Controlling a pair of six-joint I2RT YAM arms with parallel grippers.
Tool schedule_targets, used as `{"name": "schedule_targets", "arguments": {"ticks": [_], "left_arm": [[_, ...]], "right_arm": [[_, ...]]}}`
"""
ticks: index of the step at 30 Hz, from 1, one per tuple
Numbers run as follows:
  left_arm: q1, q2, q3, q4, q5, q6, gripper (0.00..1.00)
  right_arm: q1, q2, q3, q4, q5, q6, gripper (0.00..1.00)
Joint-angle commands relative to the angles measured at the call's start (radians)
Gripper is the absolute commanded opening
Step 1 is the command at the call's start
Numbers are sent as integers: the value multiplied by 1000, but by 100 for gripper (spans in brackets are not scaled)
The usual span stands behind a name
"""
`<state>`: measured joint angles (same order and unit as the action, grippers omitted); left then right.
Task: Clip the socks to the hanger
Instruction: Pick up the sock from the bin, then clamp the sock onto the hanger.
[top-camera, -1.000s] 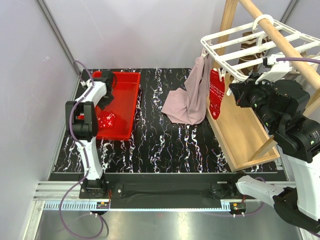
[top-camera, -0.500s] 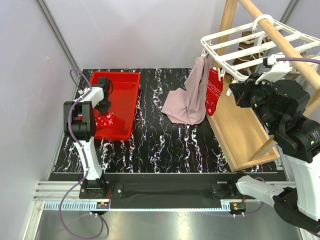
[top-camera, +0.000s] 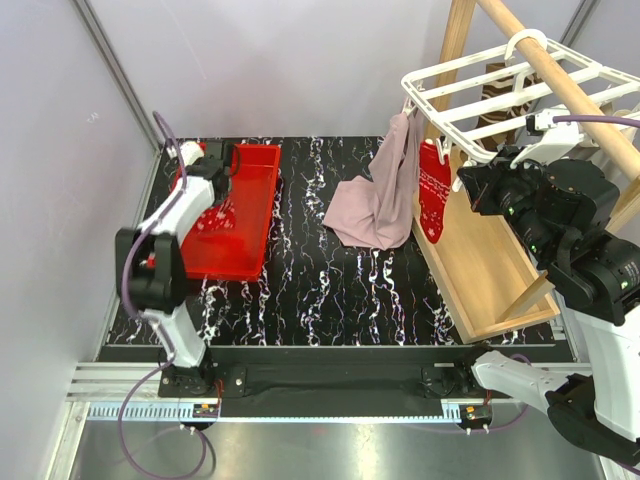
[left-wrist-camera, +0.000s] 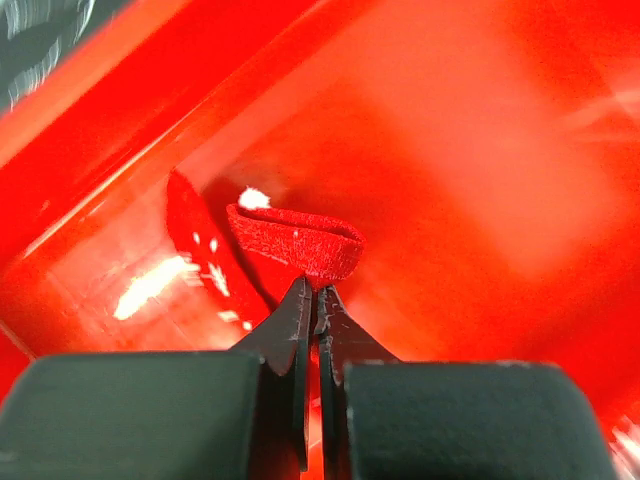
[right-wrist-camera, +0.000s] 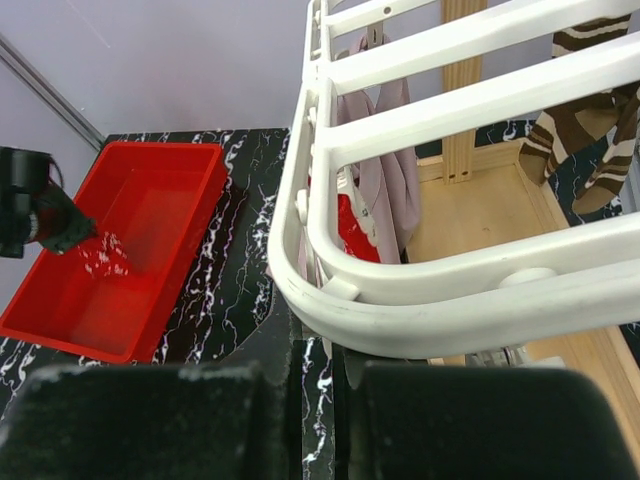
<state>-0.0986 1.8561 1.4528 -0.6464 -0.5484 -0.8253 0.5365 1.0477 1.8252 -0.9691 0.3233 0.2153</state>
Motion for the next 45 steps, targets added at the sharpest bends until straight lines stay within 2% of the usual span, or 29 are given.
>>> {"name": "schedule_targets", "arguments": {"ticks": [1,4,7,8,10,11,13,14,17,18,21,24,30,38,45], "left_arm": [[-117,-274,-31,160,-133,190,0],[-202,-455,-116,265,-35,284,0],[-260,-578,-213,420,239,374,0],[-271,-645,-236,457,371,379,0],[-288,-702,-285,557,503,391,0],[-291,-740,-296,583,642,400,0],[-297,-765,-331,717,787,399,0],[-309,-776,-342,804,906,381,0],[-363,-759,-330,885,1049,373,0],[-425,-733,-321,908,1065,391,0],[-565,-689,-287,918,1036,460,0],[-683,-666,-278,941,931,520,0],[-864,-575,-238,1005,782,644,0],[-989,-485,-175,1056,637,799,0],[-1038,-431,-128,1096,506,859,0]], "right_arm": [[-1,20,-7,-10,-30,4,0],[-1,23,-6,-8,-32,10,0],[-3,31,-4,-3,-39,15,0],[-1,35,-4,-2,-47,15,0],[-1,38,-3,0,-52,19,0],[-1,43,-3,0,-55,19,0],[-1,43,3,0,-59,21,0],[-3,46,8,1,-62,22,0],[-1,49,16,0,-62,25,0],[-1,49,22,-3,-64,29,0],[-1,52,22,3,-82,47,0],[-1,57,31,1,-99,67,0],[-3,83,65,-14,-148,122,0],[-3,80,59,-17,-159,145,0],[-3,69,37,-13,-167,147,0]]}}
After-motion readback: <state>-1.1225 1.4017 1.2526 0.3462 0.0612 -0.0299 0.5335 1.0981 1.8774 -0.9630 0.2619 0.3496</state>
